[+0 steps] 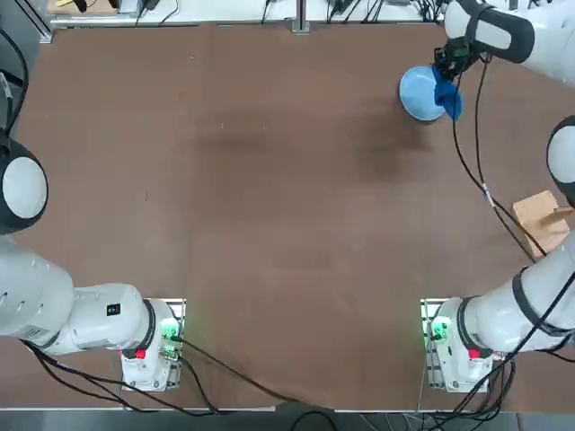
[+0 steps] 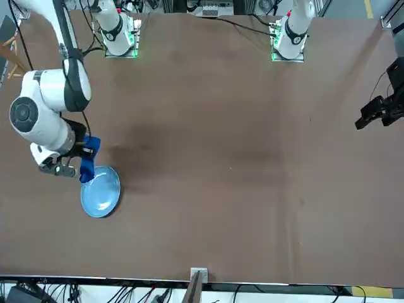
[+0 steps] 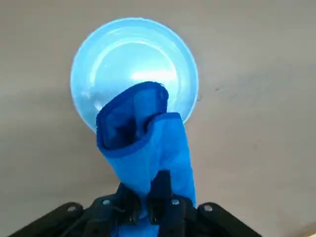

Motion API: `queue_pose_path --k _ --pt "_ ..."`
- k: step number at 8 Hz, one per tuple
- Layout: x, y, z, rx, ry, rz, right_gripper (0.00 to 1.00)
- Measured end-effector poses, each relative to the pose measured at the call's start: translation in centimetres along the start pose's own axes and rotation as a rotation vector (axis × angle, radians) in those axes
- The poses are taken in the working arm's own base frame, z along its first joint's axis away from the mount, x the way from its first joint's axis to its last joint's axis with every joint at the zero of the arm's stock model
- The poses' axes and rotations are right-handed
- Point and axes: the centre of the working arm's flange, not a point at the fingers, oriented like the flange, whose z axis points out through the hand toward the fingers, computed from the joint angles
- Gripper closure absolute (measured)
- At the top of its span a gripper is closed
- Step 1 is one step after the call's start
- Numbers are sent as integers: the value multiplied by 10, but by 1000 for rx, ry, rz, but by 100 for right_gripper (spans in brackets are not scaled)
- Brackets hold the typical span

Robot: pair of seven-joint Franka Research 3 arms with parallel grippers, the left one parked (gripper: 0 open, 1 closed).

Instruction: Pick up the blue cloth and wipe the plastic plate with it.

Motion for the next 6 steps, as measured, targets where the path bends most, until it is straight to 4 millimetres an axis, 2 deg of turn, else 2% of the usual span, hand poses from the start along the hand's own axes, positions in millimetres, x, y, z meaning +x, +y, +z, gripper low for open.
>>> queue_pose_path --k 2,4,6 --pt "11 11 23 -4 25 -12 90" --pt "24 26 55 -5 58 -22 90" --pt "31 31 77 -2 76 -18 90"
